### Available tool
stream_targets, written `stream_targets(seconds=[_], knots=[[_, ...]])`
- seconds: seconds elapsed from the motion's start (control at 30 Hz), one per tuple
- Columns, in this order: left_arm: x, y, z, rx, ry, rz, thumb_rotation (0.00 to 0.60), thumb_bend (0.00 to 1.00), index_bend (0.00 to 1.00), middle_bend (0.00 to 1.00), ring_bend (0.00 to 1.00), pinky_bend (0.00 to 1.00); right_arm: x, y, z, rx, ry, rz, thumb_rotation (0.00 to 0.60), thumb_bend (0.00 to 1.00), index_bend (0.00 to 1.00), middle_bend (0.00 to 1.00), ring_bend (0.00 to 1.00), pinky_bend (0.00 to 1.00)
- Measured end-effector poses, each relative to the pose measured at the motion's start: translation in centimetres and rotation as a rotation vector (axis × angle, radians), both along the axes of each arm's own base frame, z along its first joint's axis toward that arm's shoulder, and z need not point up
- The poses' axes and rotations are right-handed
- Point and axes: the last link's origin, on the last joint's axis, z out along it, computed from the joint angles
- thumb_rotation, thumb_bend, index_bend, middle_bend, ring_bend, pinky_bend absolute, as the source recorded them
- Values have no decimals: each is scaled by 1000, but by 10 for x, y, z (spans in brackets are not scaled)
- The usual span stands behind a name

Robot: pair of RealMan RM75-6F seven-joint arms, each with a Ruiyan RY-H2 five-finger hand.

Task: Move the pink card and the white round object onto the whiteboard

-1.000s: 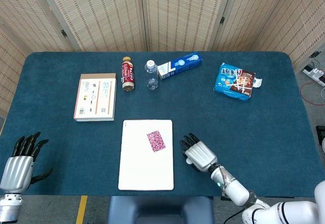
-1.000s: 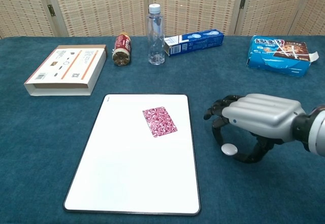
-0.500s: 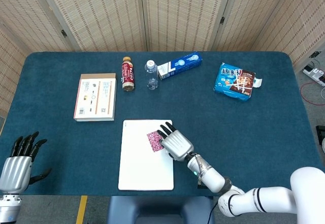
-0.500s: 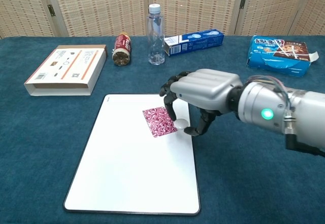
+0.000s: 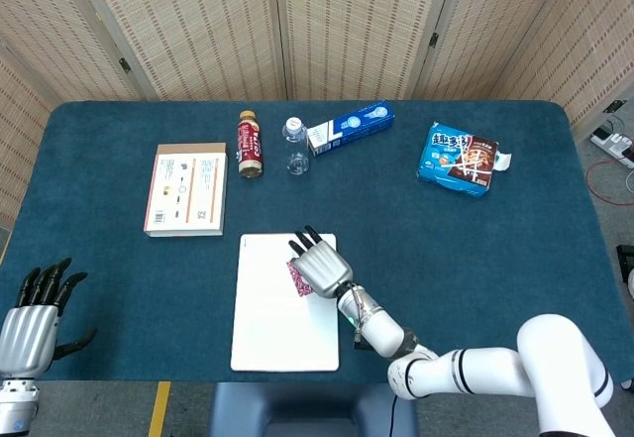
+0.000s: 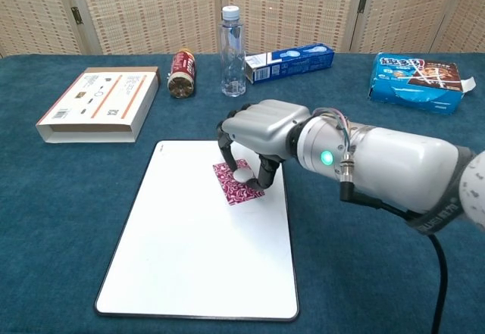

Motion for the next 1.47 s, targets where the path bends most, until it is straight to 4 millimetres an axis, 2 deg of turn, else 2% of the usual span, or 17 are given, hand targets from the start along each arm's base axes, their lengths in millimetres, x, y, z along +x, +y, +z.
stream_targets(seconds=[0.17, 0.43, 0.6, 0.7, 0.9, 1.1, 1.23, 1.47], knots=[[-1, 0, -1, -5, -3, 3, 600, 224, 206, 90, 103, 0, 3, -3, -4, -5, -2, 0, 600, 401, 428, 146, 11, 0], [0, 2, -2, -7, -3, 0, 600, 224, 206, 90, 103, 0, 2, -6, -3, -16, -14, 1, 600, 400, 182, 132, 31, 0], [1, 3, -2, -7, -4, -4, 600, 224, 205, 90, 103, 0, 0, -5, 4, -20, -39, -4, 600, 400, 170, 131, 39, 0], [-1, 3, 0, -1, -4, 0, 600, 224, 205, 90, 103, 0, -6, -4, 18, -44, -57, -6, 600, 401, 170, 131, 35, 0], [0, 6, 0, 2, -9, -3, 600, 223, 204, 90, 103, 0, -42, 2, 67, -147, -77, -33, 600, 401, 170, 143, 30, 0], [4, 10, 0, 10, -11, -17, 600, 224, 195, 90, 103, 0, -100, 24, 131, -289, -89, -94, 600, 400, 170, 144, 48, 0], [8, 12, -1, 16, -9, -31, 600, 224, 193, 90, 103, 0, -142, 48, 173, -390, -137, -166, 600, 400, 170, 144, 46, 0], [17, 16, -5, 24, -10, -50, 600, 223, 189, 90, 103, 0, -200, 103, 224, -545, -238, -305, 600, 400, 170, 144, 43, 0]])
